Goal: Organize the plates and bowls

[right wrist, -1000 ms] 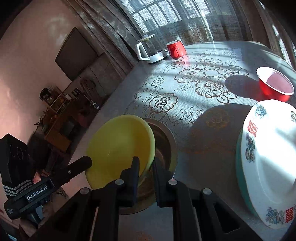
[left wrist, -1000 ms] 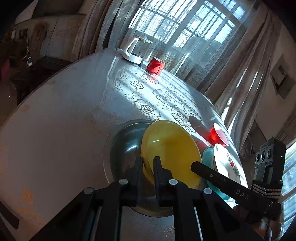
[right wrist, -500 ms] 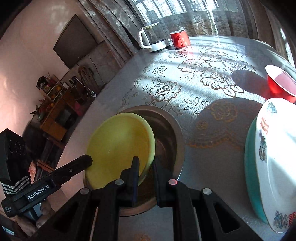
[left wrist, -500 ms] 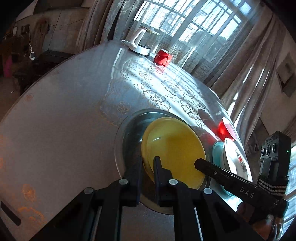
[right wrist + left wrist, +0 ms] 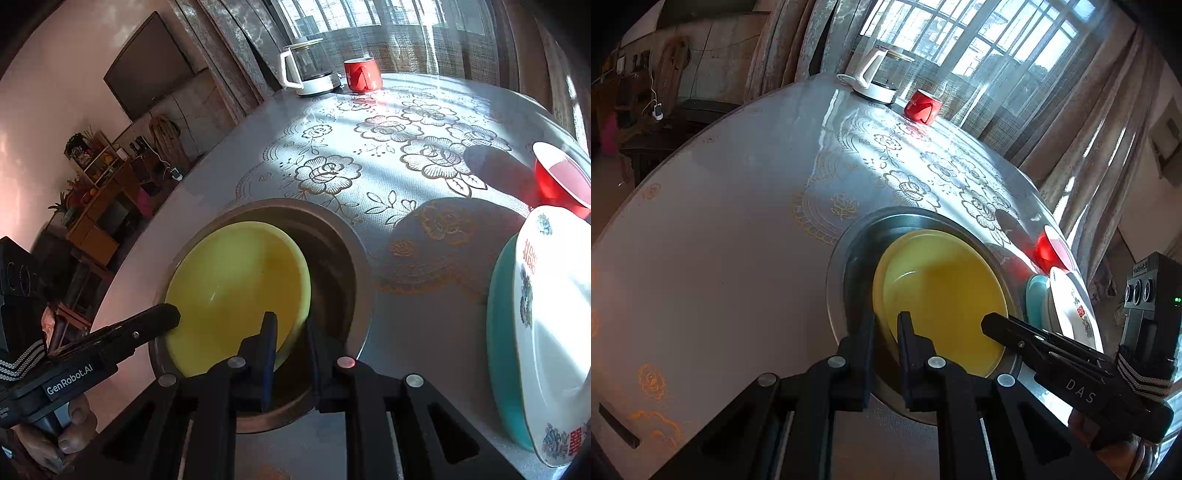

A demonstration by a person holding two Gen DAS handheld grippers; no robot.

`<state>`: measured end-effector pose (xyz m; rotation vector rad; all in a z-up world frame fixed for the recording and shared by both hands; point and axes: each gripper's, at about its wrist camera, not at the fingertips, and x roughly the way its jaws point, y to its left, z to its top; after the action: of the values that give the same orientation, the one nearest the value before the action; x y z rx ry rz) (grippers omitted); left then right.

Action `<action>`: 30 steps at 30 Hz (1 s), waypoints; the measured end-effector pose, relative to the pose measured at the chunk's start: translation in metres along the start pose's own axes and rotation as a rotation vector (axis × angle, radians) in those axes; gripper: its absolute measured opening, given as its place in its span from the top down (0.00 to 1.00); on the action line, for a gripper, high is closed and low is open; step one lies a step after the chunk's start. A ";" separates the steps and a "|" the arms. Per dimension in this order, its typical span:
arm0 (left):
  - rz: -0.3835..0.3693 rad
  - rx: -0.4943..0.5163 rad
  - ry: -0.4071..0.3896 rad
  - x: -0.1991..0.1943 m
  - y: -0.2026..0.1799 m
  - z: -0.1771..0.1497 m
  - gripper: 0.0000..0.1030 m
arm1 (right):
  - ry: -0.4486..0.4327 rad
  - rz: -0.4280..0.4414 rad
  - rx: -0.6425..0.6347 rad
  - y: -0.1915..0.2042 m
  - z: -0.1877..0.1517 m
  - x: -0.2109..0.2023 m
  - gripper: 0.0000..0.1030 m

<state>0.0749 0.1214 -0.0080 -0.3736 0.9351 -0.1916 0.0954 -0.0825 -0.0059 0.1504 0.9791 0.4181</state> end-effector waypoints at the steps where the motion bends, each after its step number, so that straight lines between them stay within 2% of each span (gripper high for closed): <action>1: 0.002 0.003 -0.001 0.000 0.000 0.000 0.89 | -0.002 -0.011 -0.011 0.002 0.000 0.000 0.84; 7: 0.024 0.021 -0.008 0.000 -0.003 -0.001 0.87 | -0.016 -0.059 -0.052 0.008 -0.002 0.000 0.83; 12: 0.044 0.046 -0.018 0.000 -0.006 -0.002 0.87 | -0.027 -0.102 -0.086 0.011 -0.002 -0.003 0.78; 19: 0.056 0.070 -0.025 0.002 -0.008 -0.004 0.87 | -0.045 -0.125 -0.134 0.015 -0.005 -0.001 0.78; 24: 0.083 0.093 -0.036 0.005 -0.013 -0.003 0.87 | -0.058 -0.136 -0.156 0.017 -0.004 0.003 0.80; 26: 0.078 0.099 -0.039 0.006 -0.014 -0.002 0.87 | -0.052 -0.158 -0.177 0.018 -0.005 0.007 0.87; 30: 0.076 0.109 -0.026 0.014 -0.017 0.000 0.87 | -0.056 -0.179 -0.198 0.020 -0.005 0.011 0.88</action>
<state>0.0829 0.1017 -0.0119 -0.2386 0.9080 -0.1670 0.0912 -0.0599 -0.0109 -0.1043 0.8828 0.3420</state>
